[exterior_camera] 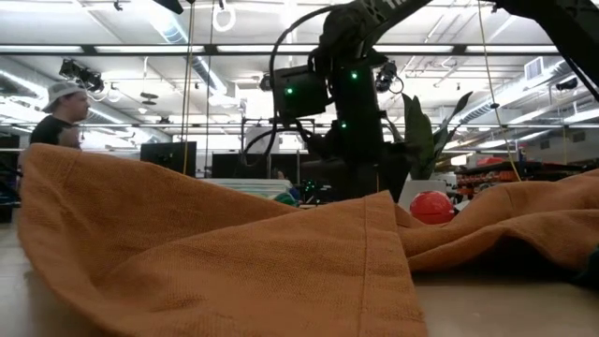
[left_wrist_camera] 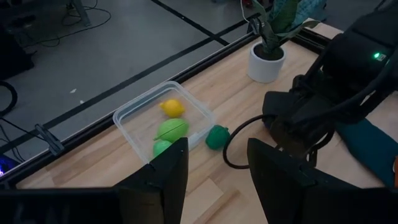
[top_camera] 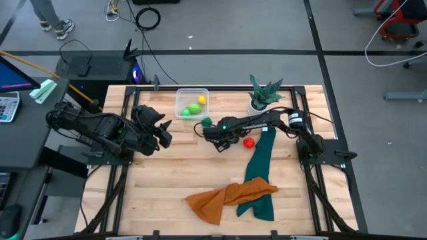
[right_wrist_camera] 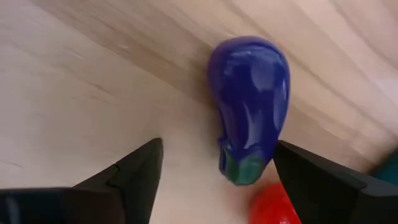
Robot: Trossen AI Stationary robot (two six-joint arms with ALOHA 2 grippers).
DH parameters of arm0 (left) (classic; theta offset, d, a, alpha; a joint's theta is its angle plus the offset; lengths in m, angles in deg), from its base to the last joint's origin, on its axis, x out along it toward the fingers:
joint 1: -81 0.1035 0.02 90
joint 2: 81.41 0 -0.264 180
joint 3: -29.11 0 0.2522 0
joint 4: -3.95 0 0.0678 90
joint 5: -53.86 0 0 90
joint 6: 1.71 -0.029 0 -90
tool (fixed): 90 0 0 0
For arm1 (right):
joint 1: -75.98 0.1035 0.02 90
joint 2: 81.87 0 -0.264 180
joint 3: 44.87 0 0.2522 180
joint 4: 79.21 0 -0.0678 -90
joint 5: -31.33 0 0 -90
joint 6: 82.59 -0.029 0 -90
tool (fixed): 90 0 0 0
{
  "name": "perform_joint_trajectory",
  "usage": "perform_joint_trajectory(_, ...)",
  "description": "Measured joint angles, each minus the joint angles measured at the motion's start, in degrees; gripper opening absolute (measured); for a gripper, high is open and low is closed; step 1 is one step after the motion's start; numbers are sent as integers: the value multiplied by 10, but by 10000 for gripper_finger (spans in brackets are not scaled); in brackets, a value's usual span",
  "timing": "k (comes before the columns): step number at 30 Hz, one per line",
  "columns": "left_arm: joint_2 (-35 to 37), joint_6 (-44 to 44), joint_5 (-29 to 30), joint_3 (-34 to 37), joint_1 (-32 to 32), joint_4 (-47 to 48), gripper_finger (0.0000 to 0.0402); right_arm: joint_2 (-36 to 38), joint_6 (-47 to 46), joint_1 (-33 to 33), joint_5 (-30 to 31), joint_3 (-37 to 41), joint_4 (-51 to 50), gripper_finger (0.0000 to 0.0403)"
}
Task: Pick and placing Produce into tupperware
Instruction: Put the violet eggplant into the transparent bin
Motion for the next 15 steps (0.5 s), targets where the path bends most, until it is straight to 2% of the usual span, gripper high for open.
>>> perform_joint_trajectory(7,0,1,0,0,0,0,172,0,7,-4,8,0,23,266)
perform_joint_trajectory(15,0,1,0,0,0,0,172,0,23,-13,23,0,30,233)
